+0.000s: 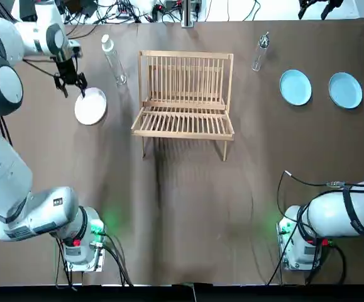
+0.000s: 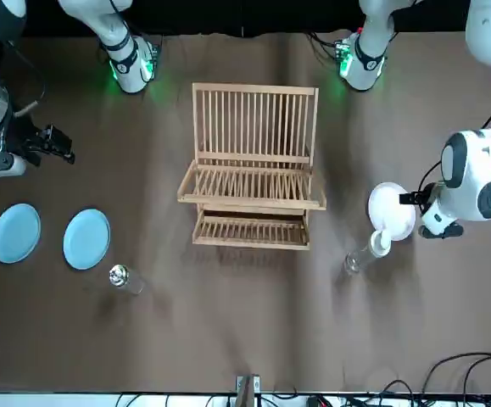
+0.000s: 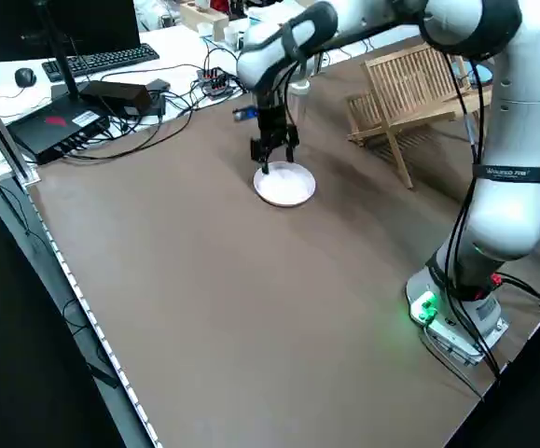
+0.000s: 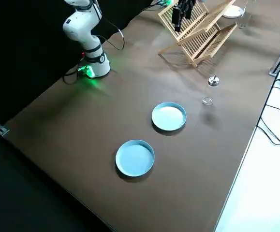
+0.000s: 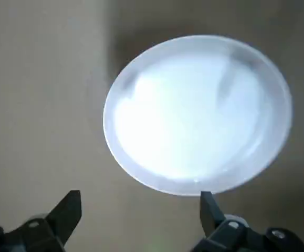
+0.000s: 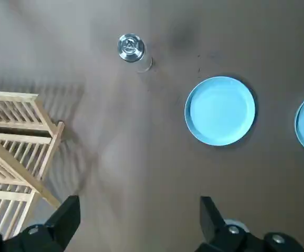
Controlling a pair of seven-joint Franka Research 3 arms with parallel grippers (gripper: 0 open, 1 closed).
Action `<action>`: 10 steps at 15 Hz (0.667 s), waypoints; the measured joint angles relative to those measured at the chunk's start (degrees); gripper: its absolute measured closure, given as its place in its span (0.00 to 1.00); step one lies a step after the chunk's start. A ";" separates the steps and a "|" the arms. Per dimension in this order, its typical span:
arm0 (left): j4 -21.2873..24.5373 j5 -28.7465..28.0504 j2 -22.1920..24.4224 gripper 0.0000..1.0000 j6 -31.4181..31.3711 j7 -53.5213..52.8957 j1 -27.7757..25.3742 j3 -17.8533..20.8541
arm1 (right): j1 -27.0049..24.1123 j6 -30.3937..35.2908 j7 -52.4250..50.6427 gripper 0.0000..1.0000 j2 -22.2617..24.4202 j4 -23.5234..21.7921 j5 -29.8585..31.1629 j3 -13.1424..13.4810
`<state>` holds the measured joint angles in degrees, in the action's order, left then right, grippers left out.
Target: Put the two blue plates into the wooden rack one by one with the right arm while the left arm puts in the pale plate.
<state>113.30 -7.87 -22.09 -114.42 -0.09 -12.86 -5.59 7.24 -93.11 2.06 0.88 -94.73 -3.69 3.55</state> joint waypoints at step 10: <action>0.67 -0.02 -7.10 0.06 -7.84 -8.65 -7.20 -0.35 | -2.28 0.00 -0.45 0.00 -0.05 -0.57 1.65 0.44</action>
<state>113.98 -7.89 -29.18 -122.25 -8.73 -20.06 -5.94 4.96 -93.11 1.62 0.82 -95.30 -2.04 3.99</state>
